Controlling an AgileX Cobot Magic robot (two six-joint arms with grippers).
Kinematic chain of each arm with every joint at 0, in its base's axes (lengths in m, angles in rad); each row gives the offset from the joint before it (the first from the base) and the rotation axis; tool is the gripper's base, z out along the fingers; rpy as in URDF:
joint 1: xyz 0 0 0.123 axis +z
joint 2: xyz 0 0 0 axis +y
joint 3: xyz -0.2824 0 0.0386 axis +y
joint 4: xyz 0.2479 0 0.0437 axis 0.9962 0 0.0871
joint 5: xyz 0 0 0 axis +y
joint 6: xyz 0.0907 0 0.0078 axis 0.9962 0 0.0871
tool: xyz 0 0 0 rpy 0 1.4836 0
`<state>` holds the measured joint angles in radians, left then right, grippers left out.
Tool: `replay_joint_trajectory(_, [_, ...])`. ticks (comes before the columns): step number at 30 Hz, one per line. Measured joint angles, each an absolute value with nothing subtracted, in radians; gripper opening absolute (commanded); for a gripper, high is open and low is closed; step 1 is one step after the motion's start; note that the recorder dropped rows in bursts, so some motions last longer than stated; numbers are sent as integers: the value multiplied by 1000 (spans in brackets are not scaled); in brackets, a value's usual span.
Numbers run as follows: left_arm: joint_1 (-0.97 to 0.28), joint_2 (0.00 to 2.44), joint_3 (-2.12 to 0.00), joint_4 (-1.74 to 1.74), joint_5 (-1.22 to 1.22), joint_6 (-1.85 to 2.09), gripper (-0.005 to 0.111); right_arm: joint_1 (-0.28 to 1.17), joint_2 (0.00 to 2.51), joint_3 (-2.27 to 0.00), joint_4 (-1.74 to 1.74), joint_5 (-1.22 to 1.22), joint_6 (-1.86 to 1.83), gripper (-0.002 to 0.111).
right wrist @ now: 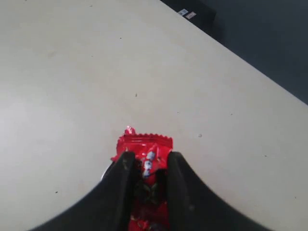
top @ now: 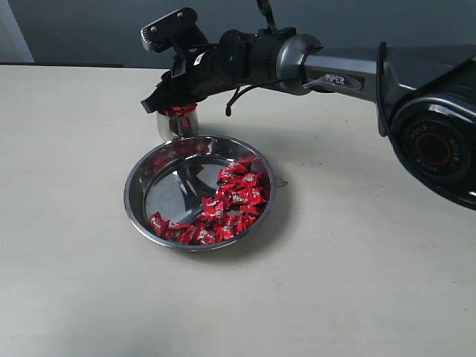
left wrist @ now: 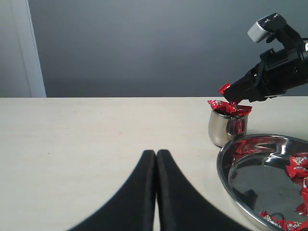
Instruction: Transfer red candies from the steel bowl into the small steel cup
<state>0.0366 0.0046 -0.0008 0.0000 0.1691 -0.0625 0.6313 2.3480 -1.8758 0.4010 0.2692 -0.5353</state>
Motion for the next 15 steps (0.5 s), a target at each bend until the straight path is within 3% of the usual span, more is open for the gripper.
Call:
replay_joint_trajectory(12, [37,5,-1,0,169,-62,0,631,2348,-1876,401,271,-537,20])
replay_joint_trajectory(15, [37,5,-1,0,169,-62,0,631,2348,-1876,401,271,-537,31])
